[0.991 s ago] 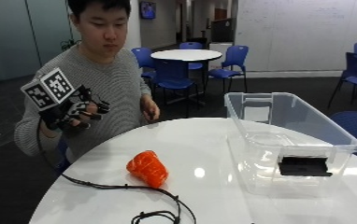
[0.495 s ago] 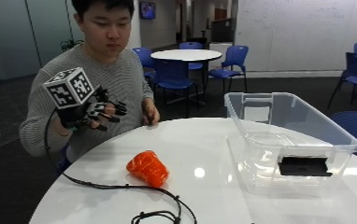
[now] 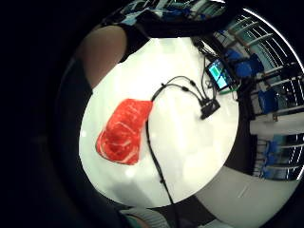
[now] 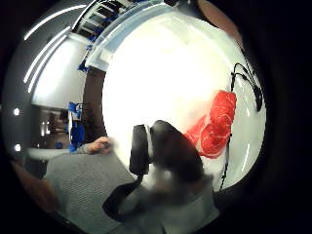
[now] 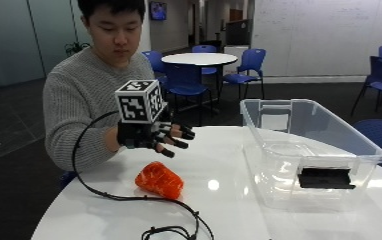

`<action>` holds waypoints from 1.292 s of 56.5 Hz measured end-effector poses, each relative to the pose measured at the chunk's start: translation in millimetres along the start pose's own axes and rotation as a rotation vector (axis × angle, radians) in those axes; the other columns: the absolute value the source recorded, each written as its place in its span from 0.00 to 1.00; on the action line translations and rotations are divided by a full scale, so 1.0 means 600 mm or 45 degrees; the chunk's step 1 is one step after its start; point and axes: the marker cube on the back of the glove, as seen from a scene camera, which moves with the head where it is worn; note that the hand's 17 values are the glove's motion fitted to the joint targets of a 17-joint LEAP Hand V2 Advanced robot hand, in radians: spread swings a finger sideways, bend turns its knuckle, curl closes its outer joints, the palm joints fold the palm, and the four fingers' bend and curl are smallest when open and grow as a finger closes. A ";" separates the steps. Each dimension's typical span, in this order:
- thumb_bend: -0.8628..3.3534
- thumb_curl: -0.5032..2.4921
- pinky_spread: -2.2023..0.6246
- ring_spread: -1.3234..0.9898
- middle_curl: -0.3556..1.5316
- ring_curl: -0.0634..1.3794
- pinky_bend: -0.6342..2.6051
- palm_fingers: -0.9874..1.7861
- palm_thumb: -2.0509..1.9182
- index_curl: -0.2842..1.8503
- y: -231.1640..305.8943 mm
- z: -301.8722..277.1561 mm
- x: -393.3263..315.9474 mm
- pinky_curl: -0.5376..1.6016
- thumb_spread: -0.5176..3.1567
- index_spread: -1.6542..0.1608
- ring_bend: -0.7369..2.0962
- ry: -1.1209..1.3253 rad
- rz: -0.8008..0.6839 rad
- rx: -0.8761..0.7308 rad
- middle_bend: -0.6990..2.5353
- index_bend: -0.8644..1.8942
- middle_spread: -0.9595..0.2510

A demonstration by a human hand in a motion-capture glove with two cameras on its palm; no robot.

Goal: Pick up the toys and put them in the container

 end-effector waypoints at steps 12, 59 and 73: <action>0.20 0.24 0.79 0.49 0.32 0.19 0.42 0.36 0.51 0.29 0.021 0.111 0.014 0.41 0.51 0.69 0.40 -0.012 0.066 -0.245 0.27 0.38 0.63; 0.21 0.28 0.78 0.52 0.31 0.13 0.41 0.40 0.56 0.37 0.049 0.209 0.003 0.40 0.50 0.69 0.32 0.133 0.066 -0.143 0.30 0.53 0.62; 0.23 0.33 0.74 0.41 0.40 0.20 0.39 0.59 0.62 0.42 0.027 0.203 0.005 0.39 0.49 0.71 0.42 0.130 -0.038 0.162 0.41 0.52 0.56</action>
